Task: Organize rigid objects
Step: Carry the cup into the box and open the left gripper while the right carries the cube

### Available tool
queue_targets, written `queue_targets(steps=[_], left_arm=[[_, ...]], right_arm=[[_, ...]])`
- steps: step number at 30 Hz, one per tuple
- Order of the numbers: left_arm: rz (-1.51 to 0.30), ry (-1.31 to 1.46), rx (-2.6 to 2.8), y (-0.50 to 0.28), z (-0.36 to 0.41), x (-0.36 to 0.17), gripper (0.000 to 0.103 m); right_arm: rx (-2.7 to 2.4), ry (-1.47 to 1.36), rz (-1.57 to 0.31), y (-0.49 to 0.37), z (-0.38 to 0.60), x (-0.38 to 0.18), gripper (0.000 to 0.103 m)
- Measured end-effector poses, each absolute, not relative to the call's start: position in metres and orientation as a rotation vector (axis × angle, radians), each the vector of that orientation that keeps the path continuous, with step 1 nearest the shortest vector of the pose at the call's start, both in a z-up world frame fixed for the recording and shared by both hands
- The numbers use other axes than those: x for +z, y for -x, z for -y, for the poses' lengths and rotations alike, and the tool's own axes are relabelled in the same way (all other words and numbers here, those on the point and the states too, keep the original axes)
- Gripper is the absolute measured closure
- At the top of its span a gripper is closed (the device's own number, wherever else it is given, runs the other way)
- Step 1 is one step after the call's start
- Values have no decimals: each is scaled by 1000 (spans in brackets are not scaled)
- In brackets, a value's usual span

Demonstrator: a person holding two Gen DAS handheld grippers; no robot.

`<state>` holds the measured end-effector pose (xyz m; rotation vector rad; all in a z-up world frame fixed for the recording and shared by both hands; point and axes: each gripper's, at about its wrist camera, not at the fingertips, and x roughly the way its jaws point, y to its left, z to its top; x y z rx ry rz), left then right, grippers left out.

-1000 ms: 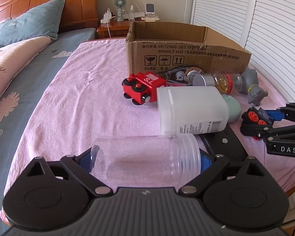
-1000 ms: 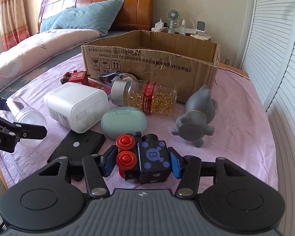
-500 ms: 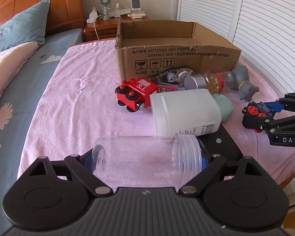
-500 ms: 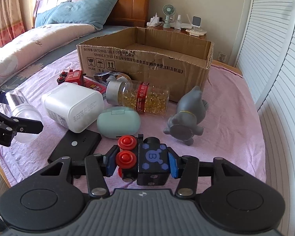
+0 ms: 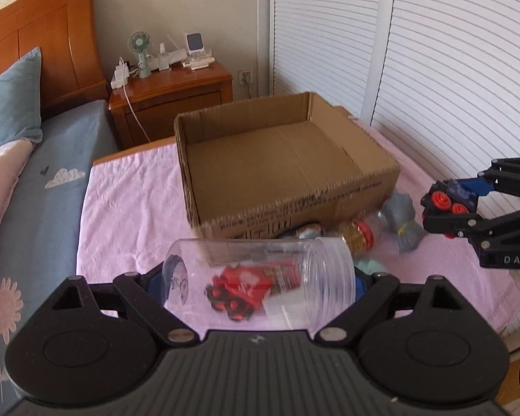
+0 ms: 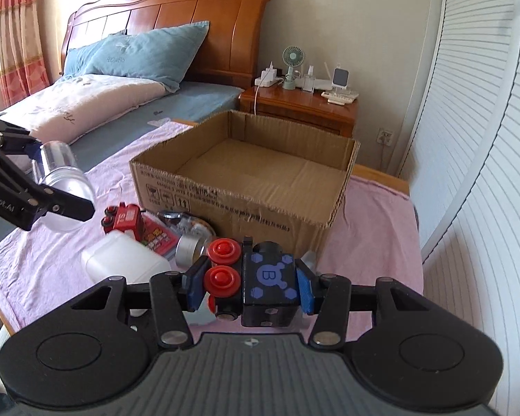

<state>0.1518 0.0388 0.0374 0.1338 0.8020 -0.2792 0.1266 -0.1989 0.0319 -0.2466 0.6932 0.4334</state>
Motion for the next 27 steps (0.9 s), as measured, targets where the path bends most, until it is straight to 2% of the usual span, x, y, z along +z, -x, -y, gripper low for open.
queue_targets(steps=[6,12,16,19,27], left_arm=[[-784,-152,-285,-219,-25,54,12],[-857,-114,-258,-288,-16,44,12],[-845,-138,-219,-322,-6,37,12],[-847,-114,-189,-342,-4,28,8],[-850,-47,-207,-327,-18,31,7]], right_arm=[[436,241,-664,-165,193,49,48],[431,248,-667,-199,190,53,48],[418,261,-677,-215,187,51,48],[410,260,-690,-223,186,48,48],[404,262,-703,-229,183,46,48]])
